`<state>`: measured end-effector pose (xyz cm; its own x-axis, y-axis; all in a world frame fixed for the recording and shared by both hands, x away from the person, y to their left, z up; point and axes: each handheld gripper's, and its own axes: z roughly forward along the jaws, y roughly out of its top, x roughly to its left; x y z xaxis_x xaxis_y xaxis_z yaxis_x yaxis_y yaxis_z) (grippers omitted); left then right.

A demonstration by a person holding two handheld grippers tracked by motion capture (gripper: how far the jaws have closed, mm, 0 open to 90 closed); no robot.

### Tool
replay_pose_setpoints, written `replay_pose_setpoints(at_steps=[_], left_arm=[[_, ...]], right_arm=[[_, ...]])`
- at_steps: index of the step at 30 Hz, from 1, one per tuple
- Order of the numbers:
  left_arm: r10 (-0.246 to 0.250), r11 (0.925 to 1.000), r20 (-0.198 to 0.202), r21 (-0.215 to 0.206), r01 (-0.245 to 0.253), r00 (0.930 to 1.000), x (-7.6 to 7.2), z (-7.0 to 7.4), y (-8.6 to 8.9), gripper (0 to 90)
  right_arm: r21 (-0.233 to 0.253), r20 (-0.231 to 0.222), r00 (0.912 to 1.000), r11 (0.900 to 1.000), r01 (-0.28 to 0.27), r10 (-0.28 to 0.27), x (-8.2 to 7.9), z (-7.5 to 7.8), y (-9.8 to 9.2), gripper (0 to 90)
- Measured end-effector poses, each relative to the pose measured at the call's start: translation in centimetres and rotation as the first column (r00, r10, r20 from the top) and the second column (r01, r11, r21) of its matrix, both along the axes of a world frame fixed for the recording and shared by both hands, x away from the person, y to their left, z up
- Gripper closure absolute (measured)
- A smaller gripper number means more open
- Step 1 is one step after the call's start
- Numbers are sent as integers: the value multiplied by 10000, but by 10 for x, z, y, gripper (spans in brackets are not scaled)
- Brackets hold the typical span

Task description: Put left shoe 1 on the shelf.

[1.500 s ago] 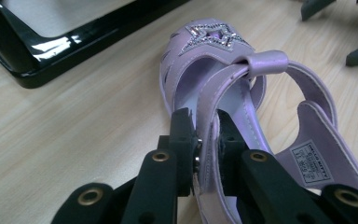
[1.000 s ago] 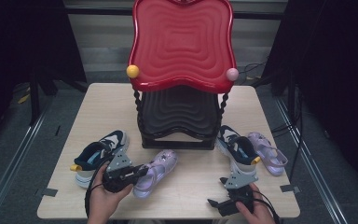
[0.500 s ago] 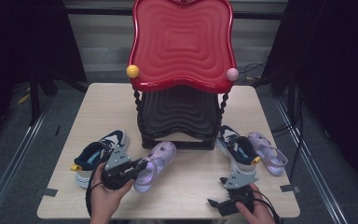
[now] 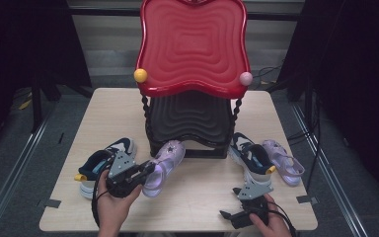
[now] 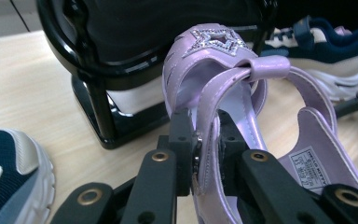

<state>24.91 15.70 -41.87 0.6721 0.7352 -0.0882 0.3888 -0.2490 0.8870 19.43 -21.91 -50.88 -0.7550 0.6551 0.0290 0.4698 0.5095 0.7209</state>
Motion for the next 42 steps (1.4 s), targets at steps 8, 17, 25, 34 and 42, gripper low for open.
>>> replay_pose_setpoints(at_steps=[8,17,25,34,42], left_arm=[[450,9987,315,-248,-442,9985,2,9,-7,804],[1107,9929,557,-488,-1080,9923,8,18,-19,805],[1491,9883,769,-454,-1459,9858,15,21,-34,805],[2103,9764,886,-701,-2045,9736,22,25,-42,805],[2531,9658,1103,-859,-2445,9611,31,27,-51,806]], right_arm=[[-5,0,10000,10000,0,0,0,0,0,112],[-3,-3,10000,10000,3,-3,0,0,0,112],[7,3,10000,10000,3,-3,0,0,0,112],[7,6,10000,10000,2,-2,0,0,0,112],[-3,8,10000,10000,4,-4,0,0,0,112]])
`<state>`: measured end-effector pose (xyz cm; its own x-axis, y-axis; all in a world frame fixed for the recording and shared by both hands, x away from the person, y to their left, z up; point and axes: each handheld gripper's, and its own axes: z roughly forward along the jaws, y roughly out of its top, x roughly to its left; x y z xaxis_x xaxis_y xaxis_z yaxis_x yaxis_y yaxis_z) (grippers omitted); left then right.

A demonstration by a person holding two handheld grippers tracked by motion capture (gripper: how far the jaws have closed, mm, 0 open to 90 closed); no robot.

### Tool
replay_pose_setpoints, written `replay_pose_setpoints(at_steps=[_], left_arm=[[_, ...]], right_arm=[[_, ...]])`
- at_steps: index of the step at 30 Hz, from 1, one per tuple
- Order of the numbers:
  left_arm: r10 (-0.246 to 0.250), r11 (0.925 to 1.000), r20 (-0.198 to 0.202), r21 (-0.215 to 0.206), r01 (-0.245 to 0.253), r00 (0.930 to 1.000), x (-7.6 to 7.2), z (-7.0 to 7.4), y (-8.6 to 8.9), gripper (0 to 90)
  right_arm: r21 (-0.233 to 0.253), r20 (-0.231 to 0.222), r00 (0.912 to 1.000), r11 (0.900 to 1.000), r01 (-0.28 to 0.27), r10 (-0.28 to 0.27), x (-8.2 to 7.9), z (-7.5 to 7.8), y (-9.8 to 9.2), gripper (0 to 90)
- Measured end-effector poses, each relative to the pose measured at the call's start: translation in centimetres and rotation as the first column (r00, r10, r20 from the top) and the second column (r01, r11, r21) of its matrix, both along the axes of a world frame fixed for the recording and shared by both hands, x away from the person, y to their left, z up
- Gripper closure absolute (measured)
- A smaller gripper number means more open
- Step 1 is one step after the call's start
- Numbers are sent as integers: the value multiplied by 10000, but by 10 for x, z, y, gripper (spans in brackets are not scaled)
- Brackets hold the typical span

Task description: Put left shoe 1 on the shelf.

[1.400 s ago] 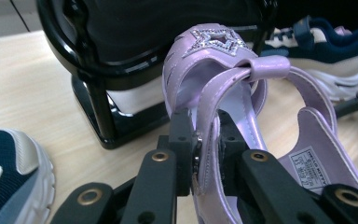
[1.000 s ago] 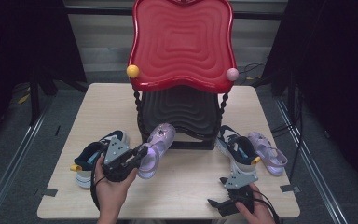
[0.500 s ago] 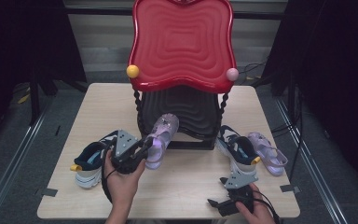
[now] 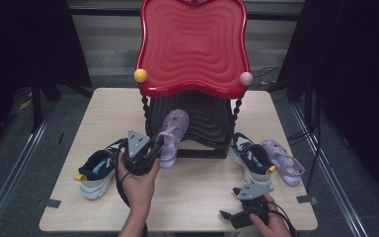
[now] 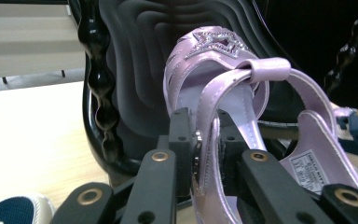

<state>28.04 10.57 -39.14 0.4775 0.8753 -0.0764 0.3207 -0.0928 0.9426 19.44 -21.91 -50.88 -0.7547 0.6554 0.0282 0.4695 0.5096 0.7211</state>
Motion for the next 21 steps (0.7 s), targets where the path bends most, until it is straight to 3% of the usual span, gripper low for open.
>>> replay_pose_setpoints(at_steps=[21], left_arm=[[797,9959,320,-453,-782,9963,22,2,-15,807]], right_arm=[[13,-4,10000,10000,-9,9,0,0,0,112]])
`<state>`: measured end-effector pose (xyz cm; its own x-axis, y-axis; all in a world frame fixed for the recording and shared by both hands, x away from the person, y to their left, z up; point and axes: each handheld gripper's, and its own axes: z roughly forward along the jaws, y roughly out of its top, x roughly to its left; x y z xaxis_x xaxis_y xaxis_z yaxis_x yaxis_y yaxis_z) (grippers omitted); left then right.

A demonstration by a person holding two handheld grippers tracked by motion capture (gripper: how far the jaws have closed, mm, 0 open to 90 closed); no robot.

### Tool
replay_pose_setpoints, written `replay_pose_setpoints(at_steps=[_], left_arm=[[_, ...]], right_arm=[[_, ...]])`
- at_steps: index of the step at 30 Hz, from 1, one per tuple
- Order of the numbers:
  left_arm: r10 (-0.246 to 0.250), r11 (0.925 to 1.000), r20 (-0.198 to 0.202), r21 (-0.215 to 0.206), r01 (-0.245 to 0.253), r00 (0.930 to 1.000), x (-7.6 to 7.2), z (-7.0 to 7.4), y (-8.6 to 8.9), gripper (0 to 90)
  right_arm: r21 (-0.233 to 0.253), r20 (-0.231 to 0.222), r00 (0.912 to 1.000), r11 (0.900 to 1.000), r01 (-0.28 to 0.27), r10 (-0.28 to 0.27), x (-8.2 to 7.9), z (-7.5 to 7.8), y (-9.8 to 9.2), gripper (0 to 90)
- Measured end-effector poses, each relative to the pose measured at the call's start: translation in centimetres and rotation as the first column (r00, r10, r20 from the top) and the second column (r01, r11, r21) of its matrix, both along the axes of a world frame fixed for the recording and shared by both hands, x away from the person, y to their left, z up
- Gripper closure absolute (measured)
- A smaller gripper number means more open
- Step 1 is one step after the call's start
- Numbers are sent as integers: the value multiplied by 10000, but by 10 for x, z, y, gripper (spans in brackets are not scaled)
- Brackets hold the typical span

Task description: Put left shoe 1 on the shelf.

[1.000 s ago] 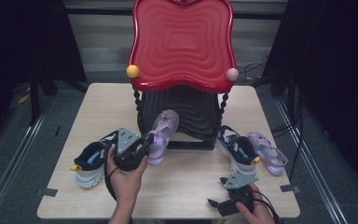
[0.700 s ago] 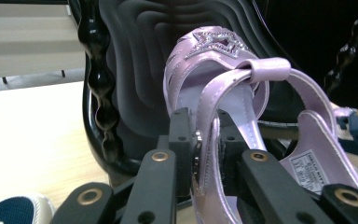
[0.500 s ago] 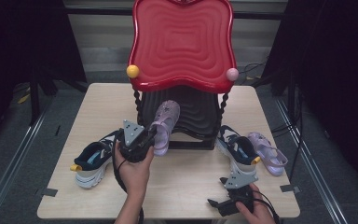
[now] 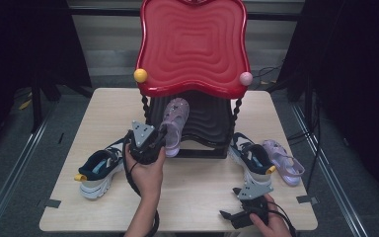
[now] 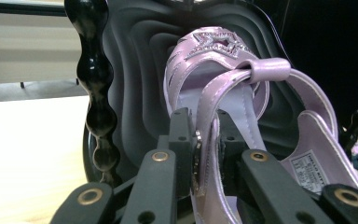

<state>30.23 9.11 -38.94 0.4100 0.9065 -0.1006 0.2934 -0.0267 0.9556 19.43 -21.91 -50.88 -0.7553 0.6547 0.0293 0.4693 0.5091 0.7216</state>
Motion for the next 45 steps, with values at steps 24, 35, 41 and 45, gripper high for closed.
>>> replay_pose_setpoints(at_steps=[24,35,41,45], left_arm=[[945,9948,439,-426,-926,9946,23,1,-16,807],[1139,9926,673,-491,-1107,9912,30,0,-25,807],[1275,9906,792,-604,-1229,9887,35,2,-30,807],[1401,9890,842,-599,-1354,9865,39,2,-31,808]], right_arm=[[-4,7,10000,10000,1,-1,0,0,0,112],[-4,12,10000,10000,-2,2,0,0,0,112],[-5,10,10000,10000,0,0,0,0,0,112],[-5,9,10000,10000,0,0,0,0,0,112]])
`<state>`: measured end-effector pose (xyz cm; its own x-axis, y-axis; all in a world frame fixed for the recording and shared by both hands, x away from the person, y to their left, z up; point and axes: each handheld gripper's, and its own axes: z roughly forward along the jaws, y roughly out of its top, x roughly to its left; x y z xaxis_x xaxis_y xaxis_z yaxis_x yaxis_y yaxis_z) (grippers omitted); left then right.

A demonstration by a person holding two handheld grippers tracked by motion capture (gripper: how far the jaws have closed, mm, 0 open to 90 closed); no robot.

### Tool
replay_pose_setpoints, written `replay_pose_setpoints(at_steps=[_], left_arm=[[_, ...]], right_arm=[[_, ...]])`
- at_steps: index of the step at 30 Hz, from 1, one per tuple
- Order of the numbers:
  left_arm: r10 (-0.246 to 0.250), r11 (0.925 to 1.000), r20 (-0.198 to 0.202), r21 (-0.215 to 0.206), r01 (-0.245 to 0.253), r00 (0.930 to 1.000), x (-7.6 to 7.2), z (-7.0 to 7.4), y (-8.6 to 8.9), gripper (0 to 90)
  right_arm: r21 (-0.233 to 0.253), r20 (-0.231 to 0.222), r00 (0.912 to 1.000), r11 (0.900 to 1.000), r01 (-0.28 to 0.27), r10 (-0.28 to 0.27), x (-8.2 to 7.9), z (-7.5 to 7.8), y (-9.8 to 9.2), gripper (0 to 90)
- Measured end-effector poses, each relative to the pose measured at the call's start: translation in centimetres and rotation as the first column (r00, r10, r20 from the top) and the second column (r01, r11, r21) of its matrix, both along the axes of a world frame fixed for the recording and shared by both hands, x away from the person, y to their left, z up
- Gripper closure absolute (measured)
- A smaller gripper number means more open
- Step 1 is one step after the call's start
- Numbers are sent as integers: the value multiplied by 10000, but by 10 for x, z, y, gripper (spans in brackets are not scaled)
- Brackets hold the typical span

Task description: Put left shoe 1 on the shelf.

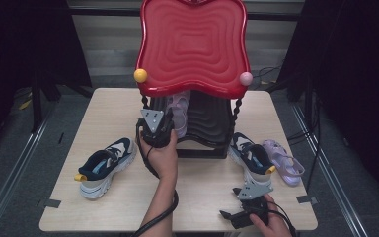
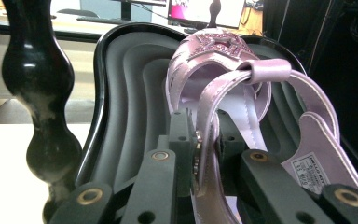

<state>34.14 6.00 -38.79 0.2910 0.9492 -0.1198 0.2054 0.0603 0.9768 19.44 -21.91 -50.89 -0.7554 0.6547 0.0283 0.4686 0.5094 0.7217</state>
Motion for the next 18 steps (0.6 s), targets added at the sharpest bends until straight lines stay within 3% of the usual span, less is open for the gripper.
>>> replay_pose_setpoints(at_steps=[18], left_arm=[[401,9992,-65,10,-401,9992,20,-10,-8,805]], right_arm=[[0,2,10000,10000,-1,1,0,0,0,113]])
